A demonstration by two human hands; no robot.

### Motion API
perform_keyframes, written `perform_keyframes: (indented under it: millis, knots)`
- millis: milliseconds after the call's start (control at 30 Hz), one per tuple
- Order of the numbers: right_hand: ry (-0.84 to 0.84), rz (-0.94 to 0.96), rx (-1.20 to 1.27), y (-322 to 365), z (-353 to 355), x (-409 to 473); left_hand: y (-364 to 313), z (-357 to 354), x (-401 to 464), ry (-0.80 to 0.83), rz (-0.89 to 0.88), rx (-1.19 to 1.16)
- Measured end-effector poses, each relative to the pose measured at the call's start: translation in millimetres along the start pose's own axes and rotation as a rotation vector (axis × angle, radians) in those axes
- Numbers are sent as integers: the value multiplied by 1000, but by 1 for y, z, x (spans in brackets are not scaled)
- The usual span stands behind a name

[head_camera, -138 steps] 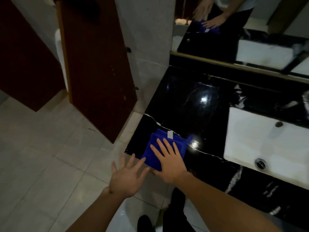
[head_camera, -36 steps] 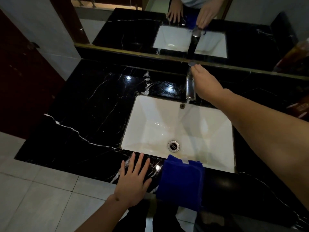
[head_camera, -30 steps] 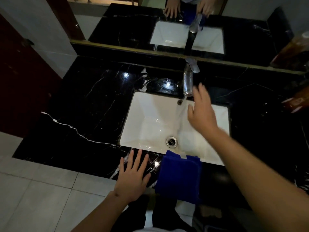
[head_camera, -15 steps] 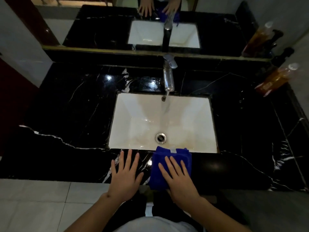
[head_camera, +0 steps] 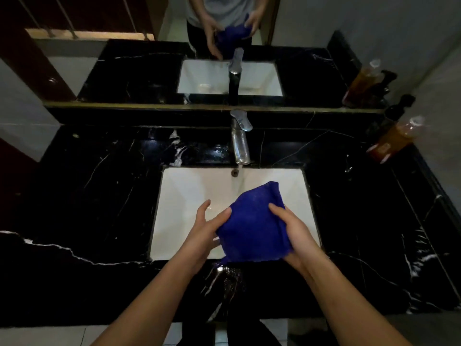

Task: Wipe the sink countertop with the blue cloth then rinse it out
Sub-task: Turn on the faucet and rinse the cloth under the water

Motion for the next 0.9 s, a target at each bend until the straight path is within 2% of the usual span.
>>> perform_keyframes:
  millis: [100,133,200,333,400,467,567,633,733,800,900]
  knots:
    - [-62,-126,102,1,4,23,-7,-18,11,208,44,-293]
    - [-70,-143,99,0,5,31,-10,-24,13,221,39,-333]
    - [-69,-115,13,-3,10,51,-13,-33,20,139,11,-316]
    - [-29,53,-357,-11,17,84,-7,-40,47,-24,-61,-134]
    - [-17,84,-437,-18,19,98,-7,-37,63,-83,-96,-58]
    - [-6,77,-398,-24,22,112,-10,-30,77,-100,-103,-42]
    - [77,11,-247,-33,23,125,-13,-18,93,-27,-70,-101]
    - [130,6,-296,-39,19,130,-16,-12,102,-17,-96,-95]
    - [103,150,-432,-49,14,140,-22,-8,111,-95,-192,-84]
    - [65,273,-449,-56,14,146,-23,-6,116,-168,-250,-54]
    - [54,362,-479,-64,12,149,-23,-5,123,-232,-293,-1]
Point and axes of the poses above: each hand's wrist, its own x-axis towards the middle knuckle, its own z-axis out of the back of the hand, y = z × x, the point moved 1 cm from there along x, towards the middle knuckle, and after that the axes turned 13 degrees about z, right-handed, at the moved point
